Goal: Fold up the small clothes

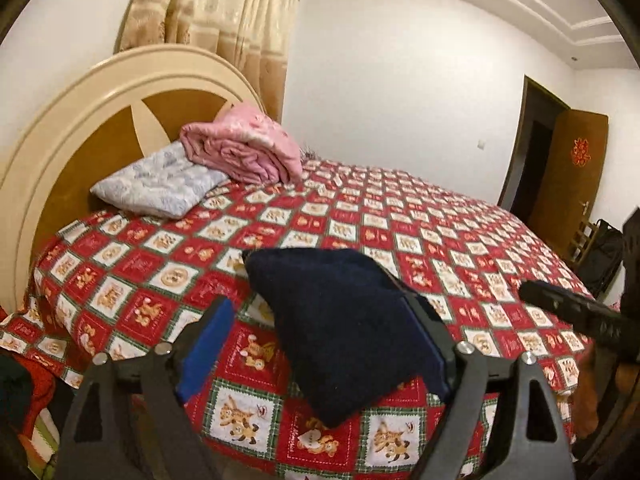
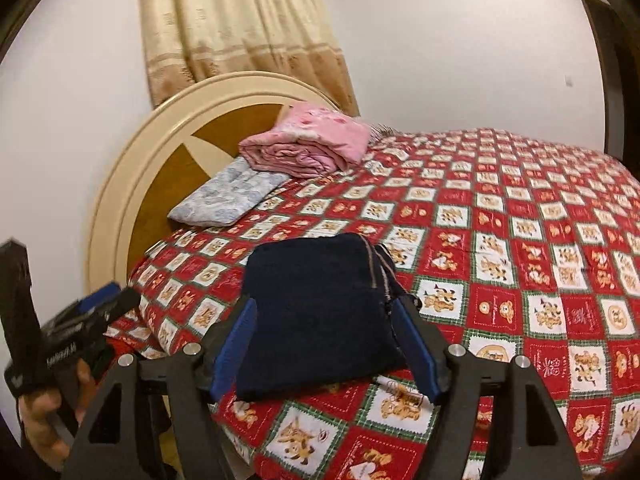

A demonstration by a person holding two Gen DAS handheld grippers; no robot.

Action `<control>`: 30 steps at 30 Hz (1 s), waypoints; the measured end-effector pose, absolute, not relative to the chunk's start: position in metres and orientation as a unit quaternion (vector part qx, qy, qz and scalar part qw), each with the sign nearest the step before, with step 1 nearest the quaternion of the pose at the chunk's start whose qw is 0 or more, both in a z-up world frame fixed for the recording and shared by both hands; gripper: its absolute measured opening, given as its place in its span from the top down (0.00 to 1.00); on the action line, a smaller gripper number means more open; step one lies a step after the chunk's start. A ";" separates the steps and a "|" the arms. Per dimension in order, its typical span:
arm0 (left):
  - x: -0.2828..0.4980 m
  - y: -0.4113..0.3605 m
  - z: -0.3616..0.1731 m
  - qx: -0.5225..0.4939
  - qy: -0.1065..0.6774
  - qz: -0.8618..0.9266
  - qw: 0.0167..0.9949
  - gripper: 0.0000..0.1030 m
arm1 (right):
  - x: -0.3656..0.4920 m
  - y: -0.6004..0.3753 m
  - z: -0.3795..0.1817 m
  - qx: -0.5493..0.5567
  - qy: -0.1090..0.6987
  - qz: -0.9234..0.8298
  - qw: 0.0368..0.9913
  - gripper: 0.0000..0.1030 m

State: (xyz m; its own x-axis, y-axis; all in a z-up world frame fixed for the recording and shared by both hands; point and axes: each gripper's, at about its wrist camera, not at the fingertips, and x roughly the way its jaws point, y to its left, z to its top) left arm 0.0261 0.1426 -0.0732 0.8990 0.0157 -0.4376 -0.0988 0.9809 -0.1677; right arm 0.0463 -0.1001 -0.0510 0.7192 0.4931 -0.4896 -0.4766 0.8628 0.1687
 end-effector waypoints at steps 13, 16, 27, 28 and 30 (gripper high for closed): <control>0.015 0.139 -0.063 -0.097 0.201 0.025 0.974 0.00 | 0.008 -0.097 -0.034 -0.022 0.214 0.248 0.944 0.27; 0.014 0.138 -0.062 -0.097 0.200 0.025 0.975 0.00 | 0.004 -0.099 -0.034 -0.025 0.213 0.250 0.944 0.27; 0.012 0.134 -0.060 -0.093 0.200 0.025 0.975 0.00 | -0.004 -0.102 -0.031 -0.023 0.205 0.250 0.946 0.27; 0.012 0.134 -0.060 -0.093 0.199 0.026 0.975 0.00 | -0.004 -0.102 -0.031 -0.023 0.205 0.249 0.946 0.27; 0.011 0.133 -0.060 -0.091 0.198 0.025 0.976 0.00 | -0.004 -0.102 -0.031 -0.023 0.206 0.249 0.946 0.27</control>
